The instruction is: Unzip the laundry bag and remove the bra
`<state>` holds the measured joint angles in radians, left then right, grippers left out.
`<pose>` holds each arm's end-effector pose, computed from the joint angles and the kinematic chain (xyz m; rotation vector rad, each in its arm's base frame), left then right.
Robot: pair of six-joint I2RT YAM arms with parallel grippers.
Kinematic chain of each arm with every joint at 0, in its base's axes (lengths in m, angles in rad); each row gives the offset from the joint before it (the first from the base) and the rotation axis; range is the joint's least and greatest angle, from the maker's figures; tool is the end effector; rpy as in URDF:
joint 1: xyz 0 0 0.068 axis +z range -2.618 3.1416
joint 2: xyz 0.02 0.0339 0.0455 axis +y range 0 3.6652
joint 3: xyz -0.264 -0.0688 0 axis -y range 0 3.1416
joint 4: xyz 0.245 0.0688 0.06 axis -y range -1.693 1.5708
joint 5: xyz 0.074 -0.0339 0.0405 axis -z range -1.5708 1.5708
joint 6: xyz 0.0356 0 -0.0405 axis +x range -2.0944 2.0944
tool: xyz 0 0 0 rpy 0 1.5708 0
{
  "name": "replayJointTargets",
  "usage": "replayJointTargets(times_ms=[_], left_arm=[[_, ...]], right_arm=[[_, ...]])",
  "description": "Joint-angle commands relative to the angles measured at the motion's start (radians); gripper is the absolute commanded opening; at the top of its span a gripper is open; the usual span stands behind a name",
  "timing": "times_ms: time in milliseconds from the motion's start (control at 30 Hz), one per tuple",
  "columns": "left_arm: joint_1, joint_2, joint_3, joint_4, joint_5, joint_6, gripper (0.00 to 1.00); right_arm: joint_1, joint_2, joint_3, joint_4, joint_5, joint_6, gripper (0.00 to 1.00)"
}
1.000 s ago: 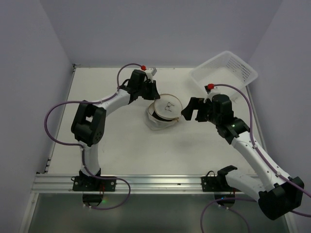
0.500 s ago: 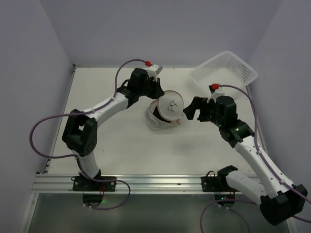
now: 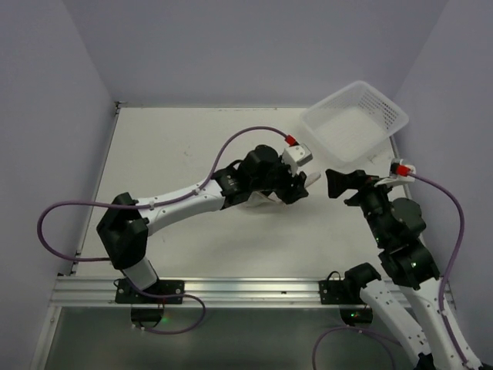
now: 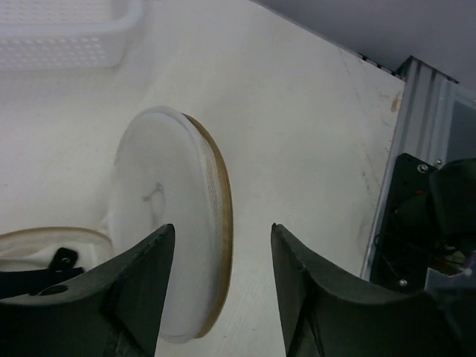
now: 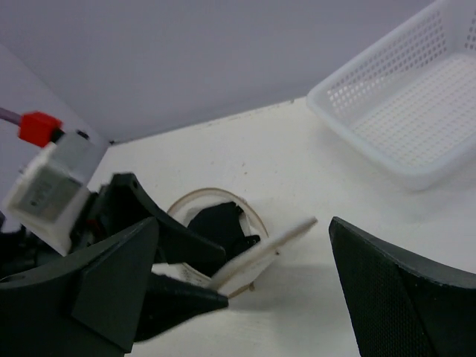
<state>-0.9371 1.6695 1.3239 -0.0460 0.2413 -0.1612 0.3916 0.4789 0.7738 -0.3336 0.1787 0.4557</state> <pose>0.2283 -0.3251 0.3082 0.9382 1.8522 -0.9366 0.1056 0.0368 0.3596 0.1923 1.6215 0.5105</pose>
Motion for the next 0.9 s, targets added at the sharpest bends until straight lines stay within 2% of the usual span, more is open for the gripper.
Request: replayJointTargets(times_ms=[0, 133, 233, 367, 400, 467, 567, 733, 867], left_arm=[[-0.086, 0.035, 0.026, 0.028, -0.005, 0.028, 0.59], [-0.124, 0.064, 0.067, 0.017, 0.000, 0.032, 0.89], [-0.127, 0.058, 0.089, -0.012, -0.019, 0.051, 1.00], [-0.121, 0.027, 0.092, -0.061, -0.152, 0.022, 1.00], [-0.105, 0.022, 0.093, -0.077, -0.208, 0.008, 1.00], [-0.069, 0.003, 0.093, -0.123, -0.237, -0.056, 0.99], [0.050, -0.043, 0.072, -0.166, -0.267, -0.147, 0.98], [0.136, -0.105, 0.018, -0.239, -0.404, -0.182, 0.97], [0.250, -0.083, -0.005, -0.296, -0.386, -0.225, 0.97]], right_arm=[[-0.002, -0.086, -0.027, 0.054, 0.120, -0.006, 0.99], [0.000, -0.112, -0.028, 0.057, 0.120, -0.023, 0.99], [0.000, -0.097, -0.031, 0.056, 0.094, -0.005, 0.99], [0.000, -0.019, -0.019, 0.062, 0.032, -0.005, 0.99], [0.000, 0.039, -0.004, 0.056, -0.011, -0.005, 0.99], [0.000, 0.101, 0.013, 0.047, -0.051, 0.014, 0.99], [-0.002, 0.229, 0.048, 0.050, -0.120, 0.050, 0.99], [0.000, 0.453, 0.111, 0.096, -0.223, 0.098, 0.97], [0.000, 0.597, 0.153, 0.148, -0.286, 0.112, 0.96]])
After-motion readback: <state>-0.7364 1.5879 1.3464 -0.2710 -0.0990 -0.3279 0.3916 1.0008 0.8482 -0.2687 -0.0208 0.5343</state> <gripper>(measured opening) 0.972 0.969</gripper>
